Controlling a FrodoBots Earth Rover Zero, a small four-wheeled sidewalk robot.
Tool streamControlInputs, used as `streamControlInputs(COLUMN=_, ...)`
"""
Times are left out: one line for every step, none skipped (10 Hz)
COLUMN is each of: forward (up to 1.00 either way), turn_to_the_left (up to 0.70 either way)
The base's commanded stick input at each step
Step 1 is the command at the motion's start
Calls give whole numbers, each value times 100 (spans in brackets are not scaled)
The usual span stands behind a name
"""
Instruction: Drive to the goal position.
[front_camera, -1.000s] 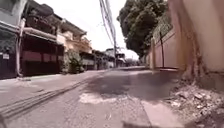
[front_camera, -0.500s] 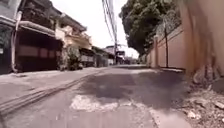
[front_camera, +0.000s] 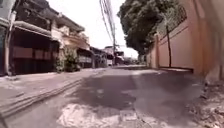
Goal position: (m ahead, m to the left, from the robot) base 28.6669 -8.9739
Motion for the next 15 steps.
streamControlInputs(forward=70, turn_to_the_left=0)
streamControlInputs(forward=70, turn_to_the_left=0)
streamControlInputs(forward=70, turn_to_the_left=0)
streamControlInputs(forward=70, turn_to_the_left=0)
streamControlInputs(forward=70, turn_to_the_left=0)
streamControlInputs(forward=70, turn_to_the_left=0)
streamControlInputs(forward=70, turn_to_the_left=0)
streamControlInputs(forward=70, turn_to_the_left=0)
streamControlInputs(forward=70, turn_to_the_left=0)
streamControlInputs(forward=70, turn_to_the_left=0)
streamControlInputs(forward=70, turn_to_the_left=0)
streamControlInputs(forward=70, turn_to_the_left=0)
streamControlInputs(forward=70, turn_to_the_left=0)
streamControlInputs(forward=70, turn_to_the_left=0)
streamControlInputs(forward=70, turn_to_the_left=0)
